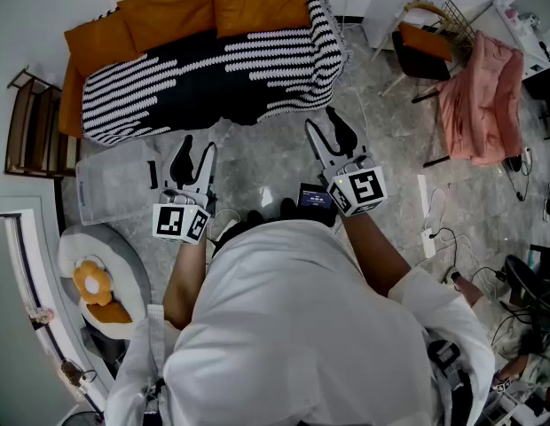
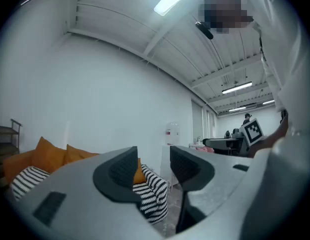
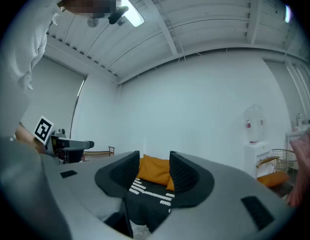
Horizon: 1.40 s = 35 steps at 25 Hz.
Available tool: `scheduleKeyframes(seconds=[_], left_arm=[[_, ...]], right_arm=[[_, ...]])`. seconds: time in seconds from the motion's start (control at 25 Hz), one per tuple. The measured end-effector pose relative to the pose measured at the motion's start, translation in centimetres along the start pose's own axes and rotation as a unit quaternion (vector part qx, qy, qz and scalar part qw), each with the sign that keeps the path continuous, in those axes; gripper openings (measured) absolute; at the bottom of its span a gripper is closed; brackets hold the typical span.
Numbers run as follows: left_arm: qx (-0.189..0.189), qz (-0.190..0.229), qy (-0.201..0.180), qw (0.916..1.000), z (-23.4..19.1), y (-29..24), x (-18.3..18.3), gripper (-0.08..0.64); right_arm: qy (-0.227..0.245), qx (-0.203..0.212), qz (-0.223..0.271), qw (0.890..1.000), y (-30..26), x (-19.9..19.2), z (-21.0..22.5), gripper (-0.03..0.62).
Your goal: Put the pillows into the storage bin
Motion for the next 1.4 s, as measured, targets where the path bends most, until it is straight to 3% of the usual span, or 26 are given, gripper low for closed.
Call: scheduleKeyframes(seconds=[0.68, 1.12, 1.4], left_arm=[[-0.004, -0.005, -0.008, 1.0, 1.6, -3.6, 0.1, 0.183], [0.009, -0.026, -0.005, 0.9996, 3.1, -7.4, -1.3, 0.184], [0.015, -0.028, -0.01, 0.9994, 1.4, -9.5, -1.5, 0.184]], right_arm=[[-0.003, -0.002, 0.018, 1.0, 0.5, -0.3, 4.4, 0.201], [-0.015, 0.004, 0.002, 1.0, 0.2, -1.9, 9.4, 0.195], [-0.017, -0.003, -0.008, 1.0, -2.0, -2.7, 11.2, 0.187]])
Point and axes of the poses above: the fingertips, and each gripper's own axes: y backward along the fingers, z to its right, x out of its top, the point moved 4 cm from there along y, backward along the fingers
